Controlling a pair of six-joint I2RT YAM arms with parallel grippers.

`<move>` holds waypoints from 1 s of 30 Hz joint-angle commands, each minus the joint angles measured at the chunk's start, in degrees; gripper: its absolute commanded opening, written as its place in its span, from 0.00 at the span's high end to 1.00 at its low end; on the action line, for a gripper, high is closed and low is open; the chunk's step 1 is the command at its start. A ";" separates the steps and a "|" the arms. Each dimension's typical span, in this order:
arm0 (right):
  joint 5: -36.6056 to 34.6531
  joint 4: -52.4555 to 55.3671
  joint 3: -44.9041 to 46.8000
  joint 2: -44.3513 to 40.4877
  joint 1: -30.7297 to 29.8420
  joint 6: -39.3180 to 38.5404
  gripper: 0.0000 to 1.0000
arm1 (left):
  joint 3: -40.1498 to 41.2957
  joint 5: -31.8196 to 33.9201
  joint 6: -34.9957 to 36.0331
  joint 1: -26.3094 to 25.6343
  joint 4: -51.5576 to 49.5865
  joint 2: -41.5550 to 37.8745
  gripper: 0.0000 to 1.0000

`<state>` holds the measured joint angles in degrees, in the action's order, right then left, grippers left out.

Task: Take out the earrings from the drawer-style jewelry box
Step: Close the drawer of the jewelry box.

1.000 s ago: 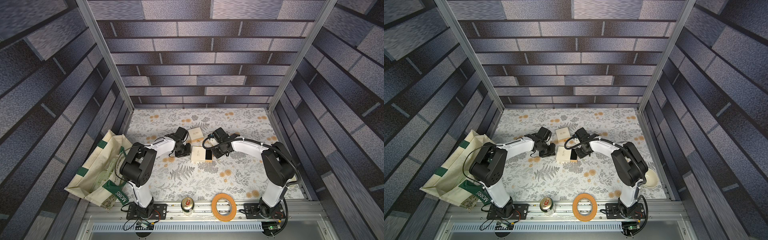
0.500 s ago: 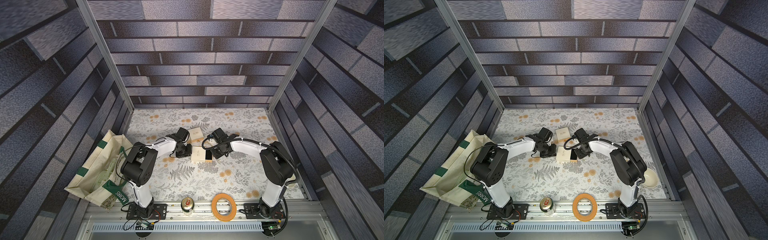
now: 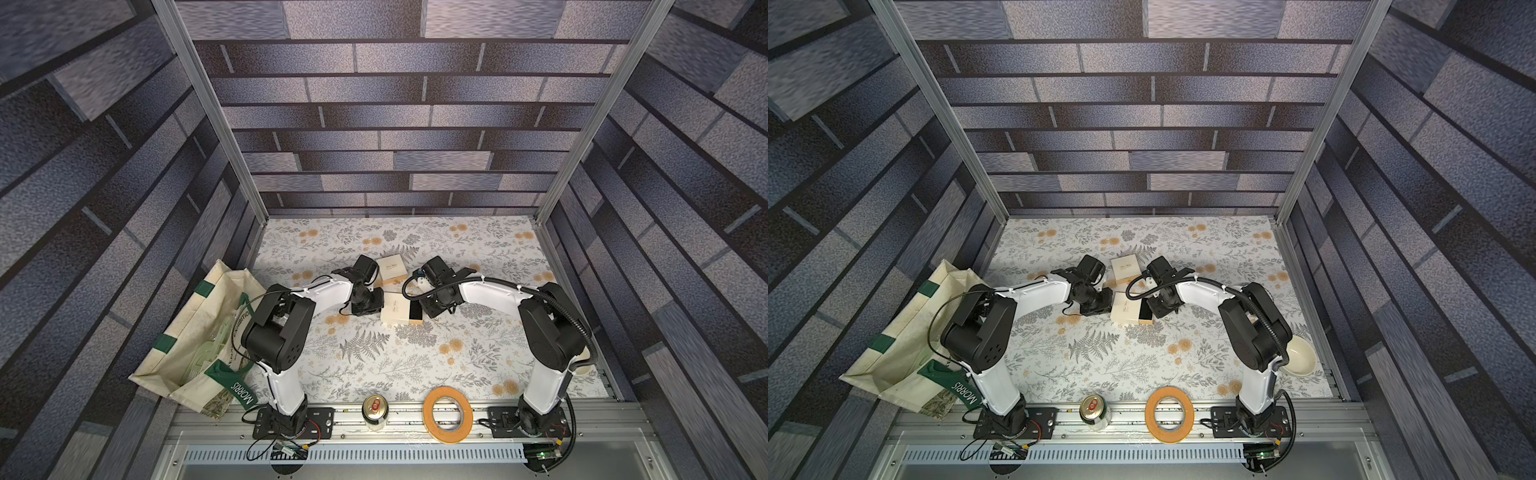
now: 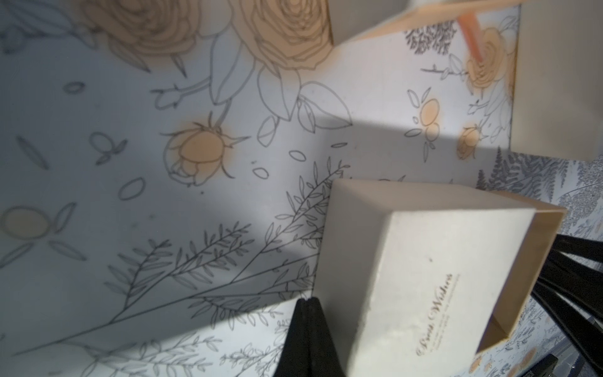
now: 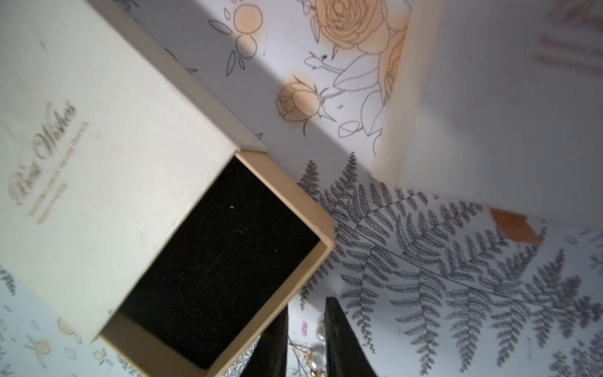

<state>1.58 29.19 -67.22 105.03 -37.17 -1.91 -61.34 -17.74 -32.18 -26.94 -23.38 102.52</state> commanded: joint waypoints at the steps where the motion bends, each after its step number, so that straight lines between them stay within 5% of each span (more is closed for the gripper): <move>1: 0.53 -0.36 -1.73 1.12 -0.54 0.78 0.77 | -1.41 -0.37 -0.43 -0.29 -0.85 -0.07 1.00; 30: 1.01 -0.67 -2.66 1.62 -1.24 1.16 0.77 | 0.04 -0.78 -0.45 -0.81 -0.94 -1.18 1.00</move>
<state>1.61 29.08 -68.20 105.71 -37.89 -1.48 -61.34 -17.74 -32.18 -27.05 -23.40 102.52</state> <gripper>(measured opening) 0.232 0.042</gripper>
